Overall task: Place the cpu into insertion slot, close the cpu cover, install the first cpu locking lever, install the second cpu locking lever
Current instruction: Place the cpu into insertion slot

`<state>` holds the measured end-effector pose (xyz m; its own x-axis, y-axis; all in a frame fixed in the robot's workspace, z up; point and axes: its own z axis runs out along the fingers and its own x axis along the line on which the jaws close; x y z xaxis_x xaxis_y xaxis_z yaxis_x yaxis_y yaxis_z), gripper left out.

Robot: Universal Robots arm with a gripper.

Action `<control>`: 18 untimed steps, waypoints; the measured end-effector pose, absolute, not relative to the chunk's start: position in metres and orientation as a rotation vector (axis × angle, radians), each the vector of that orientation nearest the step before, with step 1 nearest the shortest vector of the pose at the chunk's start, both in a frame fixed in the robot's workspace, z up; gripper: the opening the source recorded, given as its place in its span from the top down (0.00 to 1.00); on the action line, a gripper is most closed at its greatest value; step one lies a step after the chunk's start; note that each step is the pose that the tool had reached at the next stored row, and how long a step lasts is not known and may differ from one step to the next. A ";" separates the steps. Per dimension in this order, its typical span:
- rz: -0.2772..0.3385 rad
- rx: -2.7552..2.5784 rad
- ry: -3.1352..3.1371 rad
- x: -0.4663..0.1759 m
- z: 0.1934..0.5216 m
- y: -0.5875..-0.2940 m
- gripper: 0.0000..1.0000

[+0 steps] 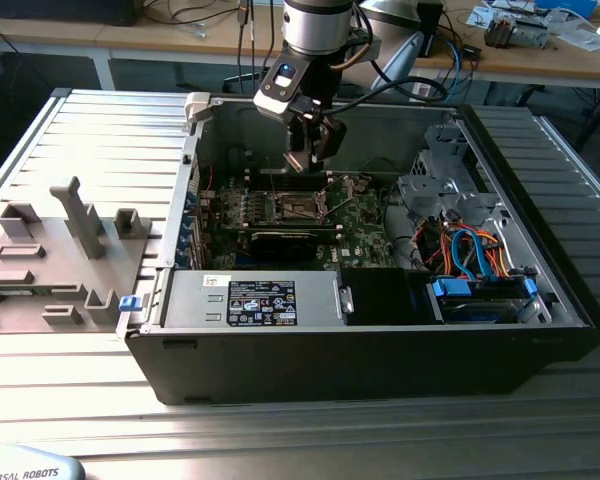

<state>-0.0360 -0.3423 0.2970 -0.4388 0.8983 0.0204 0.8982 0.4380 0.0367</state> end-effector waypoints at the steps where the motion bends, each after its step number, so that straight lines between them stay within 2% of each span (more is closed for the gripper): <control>1: 0.066 1.664 2.661 -0.036 0.297 -0.342 0.46; 18: 0.066 1.684 2.649 -0.036 0.297 -0.342 0.46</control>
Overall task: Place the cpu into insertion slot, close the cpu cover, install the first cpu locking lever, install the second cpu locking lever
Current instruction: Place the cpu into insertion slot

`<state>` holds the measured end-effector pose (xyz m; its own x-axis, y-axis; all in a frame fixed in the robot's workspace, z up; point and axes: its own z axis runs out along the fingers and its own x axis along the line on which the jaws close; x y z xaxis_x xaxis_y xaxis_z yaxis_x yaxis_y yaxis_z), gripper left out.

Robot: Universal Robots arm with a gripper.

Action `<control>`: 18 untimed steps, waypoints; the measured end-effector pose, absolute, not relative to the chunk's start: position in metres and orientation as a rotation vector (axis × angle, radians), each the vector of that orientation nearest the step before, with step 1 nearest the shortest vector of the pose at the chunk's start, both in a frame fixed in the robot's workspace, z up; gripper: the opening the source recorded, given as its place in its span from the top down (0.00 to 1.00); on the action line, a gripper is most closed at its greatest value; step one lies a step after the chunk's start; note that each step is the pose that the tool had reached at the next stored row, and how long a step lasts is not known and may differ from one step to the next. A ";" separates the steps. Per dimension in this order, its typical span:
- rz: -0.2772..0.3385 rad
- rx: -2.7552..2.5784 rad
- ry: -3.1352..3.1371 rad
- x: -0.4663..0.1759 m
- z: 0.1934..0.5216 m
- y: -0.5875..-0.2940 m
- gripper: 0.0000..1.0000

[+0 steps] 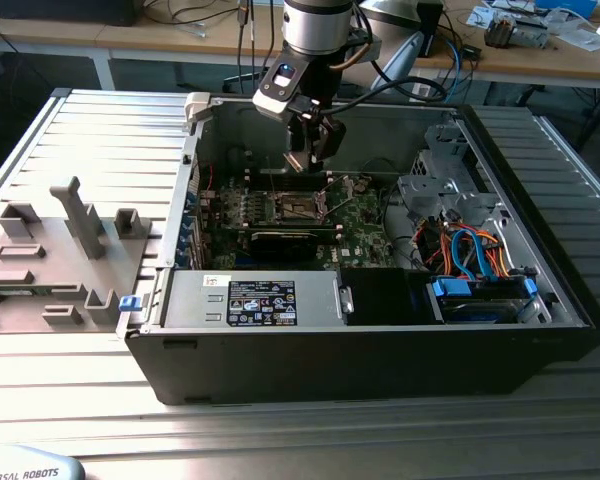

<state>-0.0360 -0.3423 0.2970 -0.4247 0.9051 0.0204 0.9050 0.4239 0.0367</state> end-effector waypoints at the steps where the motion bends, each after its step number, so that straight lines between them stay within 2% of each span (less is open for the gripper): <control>1: 0.066 1.684 2.648 -0.036 0.297 -0.342 0.46; 18: 0.066 1.704 2.635 -0.036 0.297 -0.342 0.46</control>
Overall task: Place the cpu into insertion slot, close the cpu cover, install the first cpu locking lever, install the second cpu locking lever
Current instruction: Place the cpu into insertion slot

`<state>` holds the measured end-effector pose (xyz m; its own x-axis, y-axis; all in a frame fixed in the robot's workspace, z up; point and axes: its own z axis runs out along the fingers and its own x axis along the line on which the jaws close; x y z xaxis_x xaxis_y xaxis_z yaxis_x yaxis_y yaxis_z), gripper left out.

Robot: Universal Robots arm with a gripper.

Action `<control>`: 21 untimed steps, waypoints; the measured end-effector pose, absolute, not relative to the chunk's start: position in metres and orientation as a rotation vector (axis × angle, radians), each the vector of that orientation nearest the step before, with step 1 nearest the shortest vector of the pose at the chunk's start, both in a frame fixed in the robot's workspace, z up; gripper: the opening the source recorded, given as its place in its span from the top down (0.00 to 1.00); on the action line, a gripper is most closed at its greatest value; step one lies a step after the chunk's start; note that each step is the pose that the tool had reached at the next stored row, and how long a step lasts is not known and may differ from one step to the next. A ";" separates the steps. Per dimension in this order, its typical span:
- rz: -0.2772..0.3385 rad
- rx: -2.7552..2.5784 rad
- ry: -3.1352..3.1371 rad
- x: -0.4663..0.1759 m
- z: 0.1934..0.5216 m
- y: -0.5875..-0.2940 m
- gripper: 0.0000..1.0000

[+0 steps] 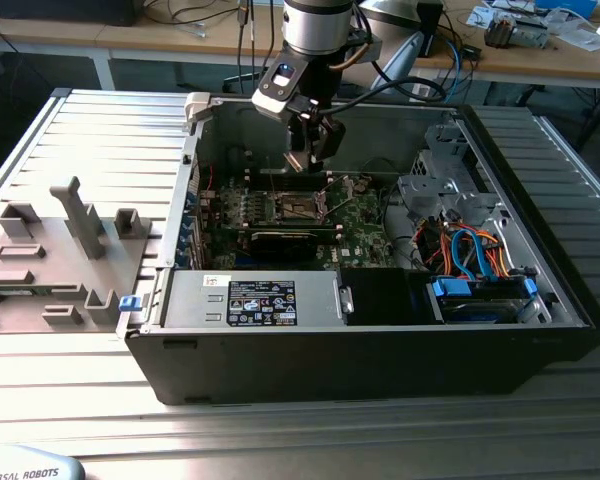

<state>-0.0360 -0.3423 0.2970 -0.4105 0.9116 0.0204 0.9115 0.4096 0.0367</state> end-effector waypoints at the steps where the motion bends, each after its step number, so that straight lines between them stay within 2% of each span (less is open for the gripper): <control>1: 0.066 1.705 2.634 -0.036 0.297 -0.342 0.46; 21: 0.066 1.731 2.617 -0.036 0.297 -0.342 0.46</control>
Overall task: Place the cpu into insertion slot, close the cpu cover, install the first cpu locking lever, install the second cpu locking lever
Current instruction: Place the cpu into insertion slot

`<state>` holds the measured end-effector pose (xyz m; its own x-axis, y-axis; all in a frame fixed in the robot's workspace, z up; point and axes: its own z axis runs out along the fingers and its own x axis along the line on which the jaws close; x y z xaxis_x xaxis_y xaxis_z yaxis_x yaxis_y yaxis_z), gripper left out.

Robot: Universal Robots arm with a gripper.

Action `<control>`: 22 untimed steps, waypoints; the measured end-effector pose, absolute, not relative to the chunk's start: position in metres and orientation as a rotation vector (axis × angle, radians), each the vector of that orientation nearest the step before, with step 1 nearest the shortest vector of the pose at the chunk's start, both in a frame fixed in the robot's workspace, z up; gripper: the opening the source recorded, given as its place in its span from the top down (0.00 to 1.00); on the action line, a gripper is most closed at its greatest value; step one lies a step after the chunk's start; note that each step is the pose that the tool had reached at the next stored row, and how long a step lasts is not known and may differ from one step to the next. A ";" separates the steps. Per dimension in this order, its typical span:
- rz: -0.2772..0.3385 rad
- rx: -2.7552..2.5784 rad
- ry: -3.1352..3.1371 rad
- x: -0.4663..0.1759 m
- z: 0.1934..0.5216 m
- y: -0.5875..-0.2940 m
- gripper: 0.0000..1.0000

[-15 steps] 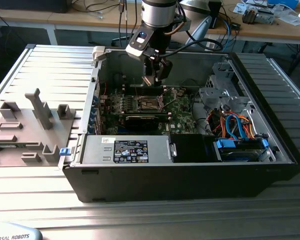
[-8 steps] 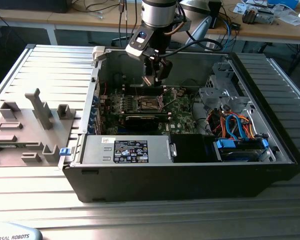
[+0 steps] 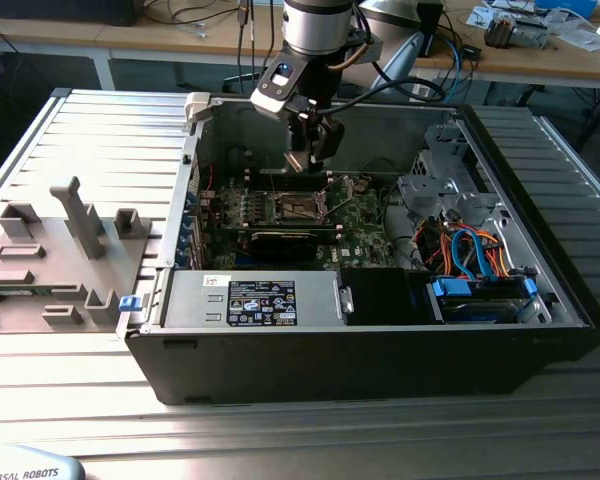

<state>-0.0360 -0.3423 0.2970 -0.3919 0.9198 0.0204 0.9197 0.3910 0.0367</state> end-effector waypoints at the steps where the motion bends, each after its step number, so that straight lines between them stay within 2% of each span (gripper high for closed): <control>1: 0.066 1.732 2.616 -0.036 0.297 -0.342 0.46; 22: 0.066 1.756 2.600 -0.036 0.297 -0.342 0.46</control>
<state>-0.0360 -0.3423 0.2970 -0.3736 0.9273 0.0204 0.9272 0.3728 0.0367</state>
